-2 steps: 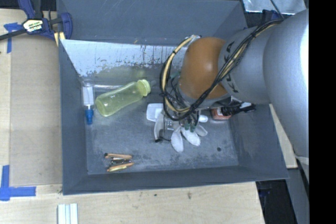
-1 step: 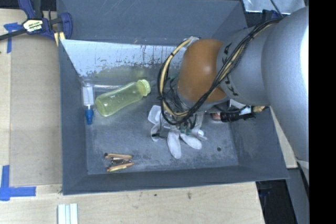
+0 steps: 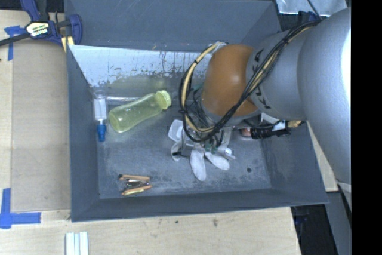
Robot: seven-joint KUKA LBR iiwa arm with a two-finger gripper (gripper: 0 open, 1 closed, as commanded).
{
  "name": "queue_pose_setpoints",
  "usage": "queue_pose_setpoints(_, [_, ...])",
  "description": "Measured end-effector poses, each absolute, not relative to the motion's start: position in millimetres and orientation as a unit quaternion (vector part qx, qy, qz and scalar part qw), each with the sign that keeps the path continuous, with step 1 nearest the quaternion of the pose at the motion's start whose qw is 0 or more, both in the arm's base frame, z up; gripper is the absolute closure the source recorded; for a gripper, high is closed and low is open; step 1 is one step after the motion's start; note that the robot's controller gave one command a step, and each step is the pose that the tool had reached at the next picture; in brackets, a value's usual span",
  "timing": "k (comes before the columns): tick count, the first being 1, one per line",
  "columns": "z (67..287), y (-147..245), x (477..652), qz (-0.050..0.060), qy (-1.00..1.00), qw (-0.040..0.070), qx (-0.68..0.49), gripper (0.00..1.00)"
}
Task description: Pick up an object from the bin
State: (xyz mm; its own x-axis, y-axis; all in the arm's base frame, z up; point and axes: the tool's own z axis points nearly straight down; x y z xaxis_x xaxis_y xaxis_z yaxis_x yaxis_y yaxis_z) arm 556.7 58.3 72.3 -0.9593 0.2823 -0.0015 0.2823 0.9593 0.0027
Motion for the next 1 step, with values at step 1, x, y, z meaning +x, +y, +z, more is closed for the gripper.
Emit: queue_pose_setpoints(1, [210.6, 51.9, 569.7, 0.000, 0.990, 0.001, 0.141, 1.00])
